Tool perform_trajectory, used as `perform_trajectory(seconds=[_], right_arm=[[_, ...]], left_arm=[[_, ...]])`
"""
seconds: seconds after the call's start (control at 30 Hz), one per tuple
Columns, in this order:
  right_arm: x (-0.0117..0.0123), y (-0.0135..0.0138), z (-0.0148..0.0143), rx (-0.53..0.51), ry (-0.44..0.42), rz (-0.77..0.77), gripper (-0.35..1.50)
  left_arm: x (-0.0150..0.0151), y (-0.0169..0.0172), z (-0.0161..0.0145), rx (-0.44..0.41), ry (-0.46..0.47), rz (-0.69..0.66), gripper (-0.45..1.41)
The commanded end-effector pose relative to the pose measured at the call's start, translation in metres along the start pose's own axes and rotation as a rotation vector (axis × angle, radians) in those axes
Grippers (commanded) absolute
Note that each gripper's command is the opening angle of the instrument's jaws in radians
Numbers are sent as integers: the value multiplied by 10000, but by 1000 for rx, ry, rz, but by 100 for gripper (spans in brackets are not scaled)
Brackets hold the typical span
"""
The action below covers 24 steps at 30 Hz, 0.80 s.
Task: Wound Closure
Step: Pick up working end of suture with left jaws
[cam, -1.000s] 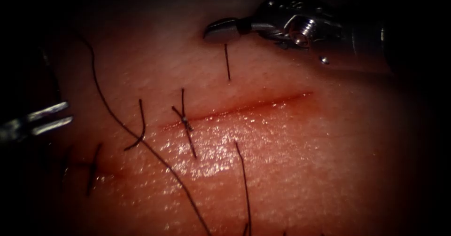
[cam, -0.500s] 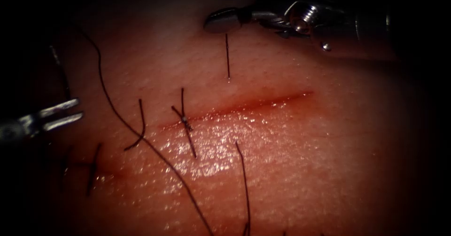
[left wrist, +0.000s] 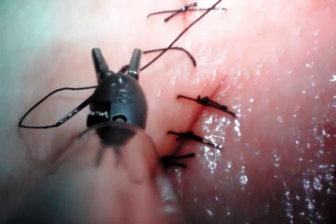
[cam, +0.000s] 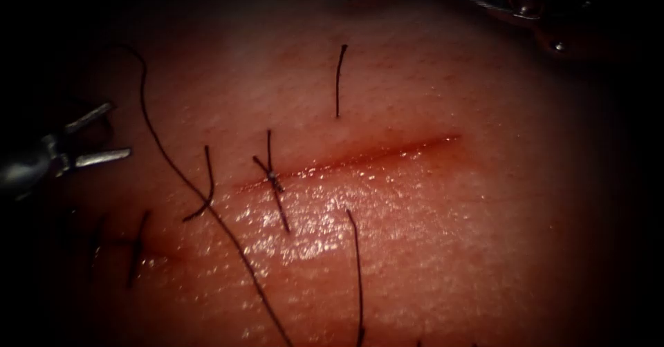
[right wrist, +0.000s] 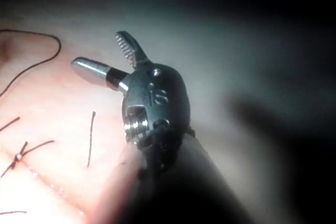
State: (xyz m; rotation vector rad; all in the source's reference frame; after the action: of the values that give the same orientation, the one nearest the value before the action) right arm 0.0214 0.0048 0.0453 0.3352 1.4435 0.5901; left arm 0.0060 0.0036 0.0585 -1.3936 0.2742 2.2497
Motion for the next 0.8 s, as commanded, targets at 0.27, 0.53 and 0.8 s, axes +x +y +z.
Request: perform_trajectory(seconds=[0.27,0.53,0.8], right_arm=[[-4,-36,-30,-4,37,-40,113],[-46,-69,-43,-31,17,-99,113],[-64,-86,-62,-61,5,-123,115]], left_arm=[[1,-2,10,38,-18,-109,125],[6,0,-17,25,-18,-134,130],[29,33,-55,-62,-130,-117,136]])
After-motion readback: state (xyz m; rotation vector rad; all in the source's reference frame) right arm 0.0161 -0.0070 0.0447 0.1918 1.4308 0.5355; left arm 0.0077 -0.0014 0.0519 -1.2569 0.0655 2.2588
